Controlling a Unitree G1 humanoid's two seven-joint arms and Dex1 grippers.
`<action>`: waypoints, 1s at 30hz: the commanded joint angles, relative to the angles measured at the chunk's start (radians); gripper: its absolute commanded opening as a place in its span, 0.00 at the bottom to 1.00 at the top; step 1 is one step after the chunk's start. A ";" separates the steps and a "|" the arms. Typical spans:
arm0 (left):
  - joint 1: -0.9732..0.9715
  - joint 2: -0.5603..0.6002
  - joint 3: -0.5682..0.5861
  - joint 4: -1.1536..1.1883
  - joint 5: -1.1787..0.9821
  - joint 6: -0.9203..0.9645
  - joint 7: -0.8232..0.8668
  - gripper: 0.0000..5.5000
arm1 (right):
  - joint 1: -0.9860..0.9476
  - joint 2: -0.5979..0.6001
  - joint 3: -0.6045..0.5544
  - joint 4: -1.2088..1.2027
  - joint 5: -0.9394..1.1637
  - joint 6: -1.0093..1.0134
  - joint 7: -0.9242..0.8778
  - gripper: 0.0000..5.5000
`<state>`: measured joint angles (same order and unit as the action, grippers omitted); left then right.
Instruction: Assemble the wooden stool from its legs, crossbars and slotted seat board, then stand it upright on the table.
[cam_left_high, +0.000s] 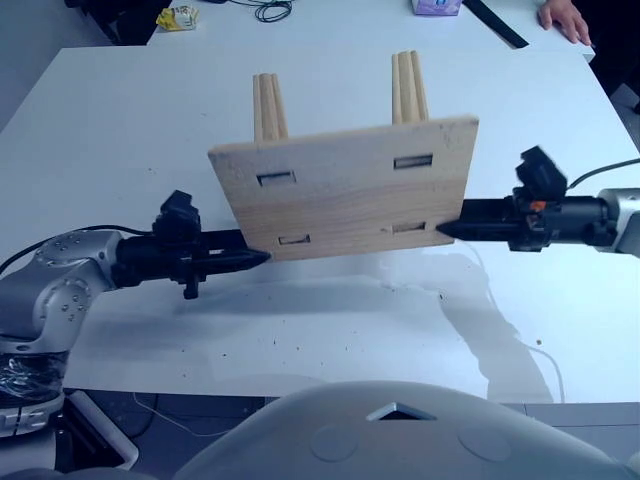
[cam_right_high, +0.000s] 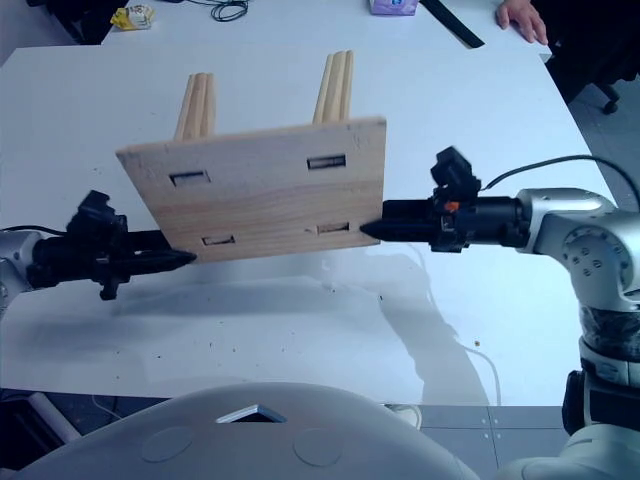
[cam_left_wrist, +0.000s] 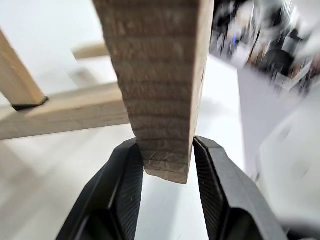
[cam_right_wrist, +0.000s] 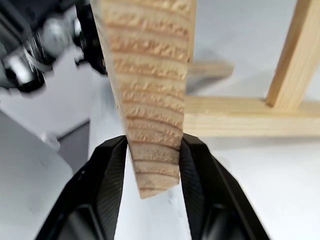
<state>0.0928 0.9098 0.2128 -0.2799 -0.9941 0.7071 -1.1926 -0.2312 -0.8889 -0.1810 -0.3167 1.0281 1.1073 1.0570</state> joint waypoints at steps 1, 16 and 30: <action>-0.068 -0.067 0.162 -0.110 -0.665 0.047 0.645 0.27 | -0.042 -0.054 0.008 -0.029 0.764 -0.022 -0.629 0.27; 0.019 -0.500 0.117 -0.319 -0.879 -0.471 1.493 0.27 | 0.084 0.520 0.063 -0.262 0.944 -0.603 -1.590 0.27; -0.023 -0.718 0.086 -0.353 -0.656 -0.558 1.895 0.26 | 0.008 0.681 -0.002 -0.222 0.943 -0.833 -2.143 0.26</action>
<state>0.0145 0.2443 0.2438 -0.6742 -1.7866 0.2581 0.5703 -0.2543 -0.1947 -0.0766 -0.5861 1.9794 0.4246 -0.8902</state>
